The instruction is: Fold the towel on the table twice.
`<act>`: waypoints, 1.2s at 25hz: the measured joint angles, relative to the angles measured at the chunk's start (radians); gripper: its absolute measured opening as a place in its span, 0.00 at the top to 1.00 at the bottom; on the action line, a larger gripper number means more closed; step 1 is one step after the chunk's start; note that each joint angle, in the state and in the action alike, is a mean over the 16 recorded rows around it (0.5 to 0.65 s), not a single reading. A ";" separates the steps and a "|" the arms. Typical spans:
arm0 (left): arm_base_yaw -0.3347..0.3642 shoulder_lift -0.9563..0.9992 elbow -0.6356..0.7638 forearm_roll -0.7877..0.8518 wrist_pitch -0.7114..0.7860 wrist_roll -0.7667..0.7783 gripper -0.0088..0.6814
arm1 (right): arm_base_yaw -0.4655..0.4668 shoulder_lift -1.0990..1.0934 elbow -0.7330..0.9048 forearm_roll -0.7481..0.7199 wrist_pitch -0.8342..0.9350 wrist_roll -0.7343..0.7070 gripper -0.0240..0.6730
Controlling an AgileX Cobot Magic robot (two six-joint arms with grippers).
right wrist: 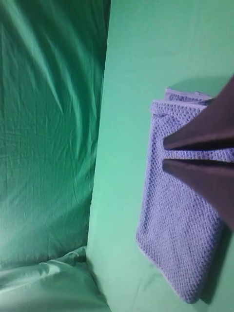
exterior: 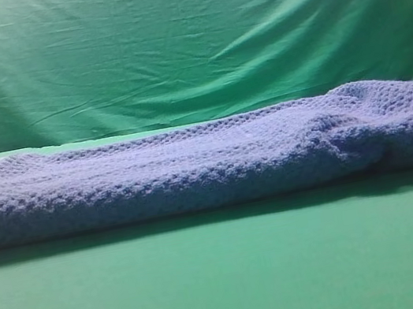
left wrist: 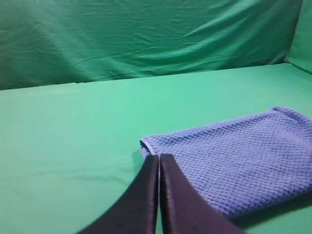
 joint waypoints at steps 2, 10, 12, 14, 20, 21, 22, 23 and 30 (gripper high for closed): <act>0.000 0.000 0.023 0.011 -0.033 0.000 0.99 | 0.000 0.000 0.042 0.000 -0.062 0.000 0.90; 0.000 0.000 0.188 0.040 -0.195 -0.001 0.99 | 0.000 0.000 0.237 0.000 -0.361 -0.002 0.90; 0.000 0.000 0.236 0.037 -0.232 -0.001 0.99 | 0.000 0.000 0.275 0.001 -0.424 -0.002 0.90; 0.000 0.000 0.279 0.031 -0.261 -0.001 0.99 | 0.000 0.000 0.304 0.002 -0.473 -0.002 0.90; 0.000 0.000 0.358 0.011 -0.300 -0.001 0.99 | 0.000 0.000 0.348 0.005 -0.533 -0.002 0.90; 0.000 0.000 0.364 0.008 -0.301 -0.001 0.99 | 0.000 0.000 0.351 0.005 -0.537 -0.002 0.90; 0.000 0.000 0.368 0.004 -0.301 -0.001 0.99 | 0.000 0.000 0.352 0.006 -0.539 -0.002 0.90; 0.000 0.000 0.371 0.001 -0.300 -0.001 0.99 | 0.000 0.000 0.353 0.006 -0.540 -0.002 0.90; 0.000 0.000 0.382 -0.010 -0.294 -0.001 0.99 | 0.000 0.000 0.354 0.007 -0.490 -0.002 0.90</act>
